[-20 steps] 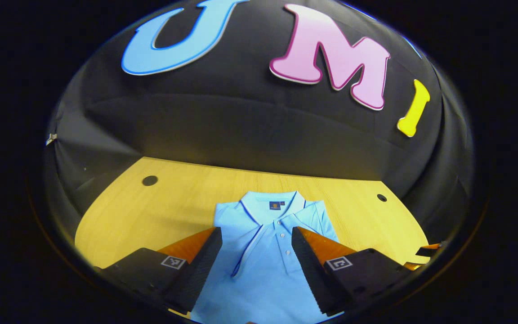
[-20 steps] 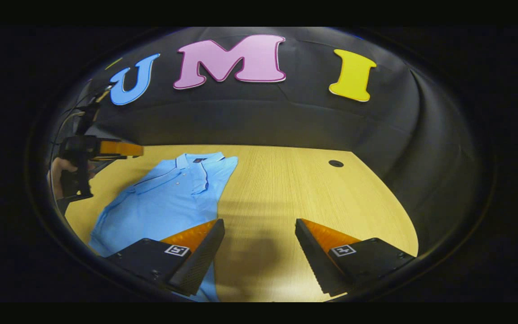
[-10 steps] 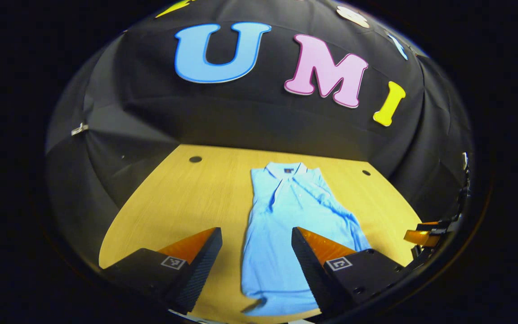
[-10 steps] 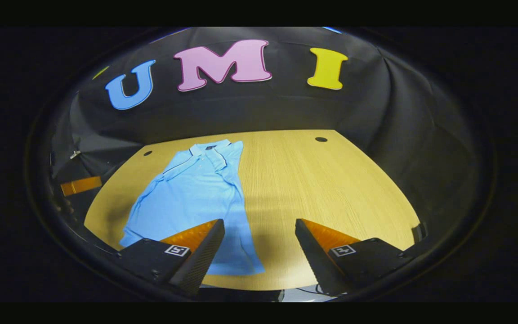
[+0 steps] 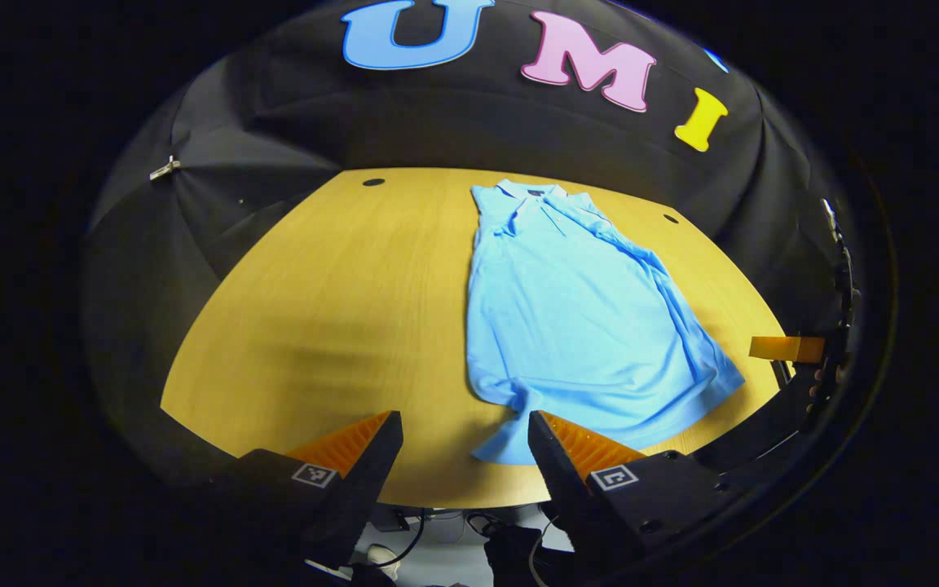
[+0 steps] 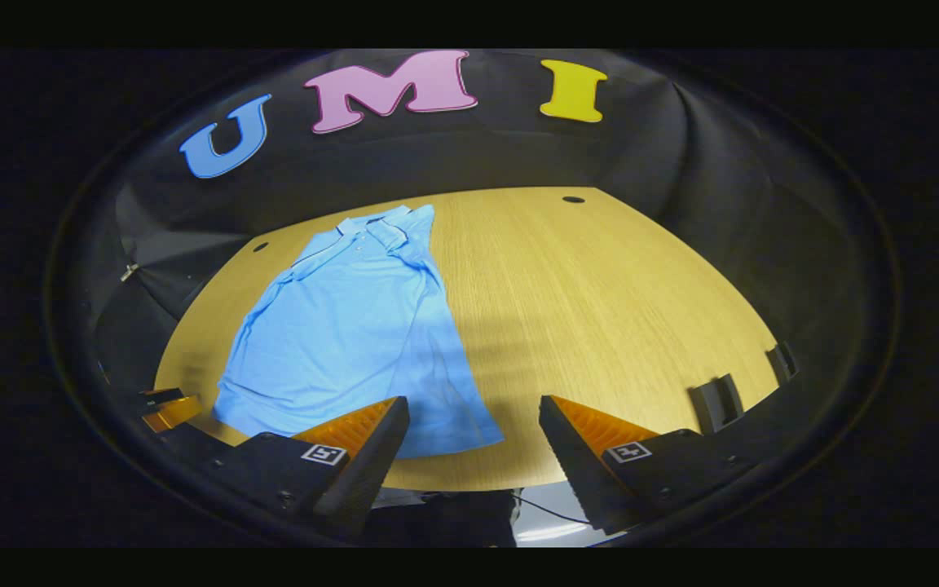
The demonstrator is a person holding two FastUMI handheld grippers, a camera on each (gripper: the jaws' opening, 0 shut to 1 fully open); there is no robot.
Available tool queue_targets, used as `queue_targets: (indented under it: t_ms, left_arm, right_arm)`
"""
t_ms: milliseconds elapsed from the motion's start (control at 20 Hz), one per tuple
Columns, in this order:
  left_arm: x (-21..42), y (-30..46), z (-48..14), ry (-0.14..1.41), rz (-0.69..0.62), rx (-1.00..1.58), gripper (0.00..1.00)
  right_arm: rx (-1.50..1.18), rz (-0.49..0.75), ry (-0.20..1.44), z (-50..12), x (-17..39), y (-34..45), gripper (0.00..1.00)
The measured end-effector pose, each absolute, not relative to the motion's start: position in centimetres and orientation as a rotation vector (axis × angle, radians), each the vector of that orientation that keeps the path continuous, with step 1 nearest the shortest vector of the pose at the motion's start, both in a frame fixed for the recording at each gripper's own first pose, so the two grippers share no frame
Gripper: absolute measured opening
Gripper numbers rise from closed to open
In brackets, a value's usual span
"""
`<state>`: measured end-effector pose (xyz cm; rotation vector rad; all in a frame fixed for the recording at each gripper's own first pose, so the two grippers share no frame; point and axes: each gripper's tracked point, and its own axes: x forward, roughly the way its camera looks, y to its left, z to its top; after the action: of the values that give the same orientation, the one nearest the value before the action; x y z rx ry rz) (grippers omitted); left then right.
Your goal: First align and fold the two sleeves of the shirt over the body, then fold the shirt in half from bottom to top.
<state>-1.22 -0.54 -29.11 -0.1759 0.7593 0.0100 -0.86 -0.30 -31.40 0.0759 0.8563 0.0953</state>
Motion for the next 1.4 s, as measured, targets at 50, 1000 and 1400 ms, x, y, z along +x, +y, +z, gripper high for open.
queue_targets:
  t_ms: [50, 1000, 1400]
  left_arm:
    - [-0.9, -1.4, -29.3, 0.766, -0.004, -0.183, 0.97]
    - [1.0, -5.6, -33.0, 0.872, -0.018, -0.098, 0.42]
    - [2.1, -6.3, -32.6, 0.897, -0.021, -0.262, 0.06]
  right_arm:
    - [0.060, 0.105, 0.863, -31.9, -1.1, 0.1, 0.99]
    - [-0.039, 0.187, 0.975, -36.8, -0.9, 3.1, 0.27]
    - [-0.045, 0.264, 0.969, -35.6, 0.2, 3.2, 0.02]
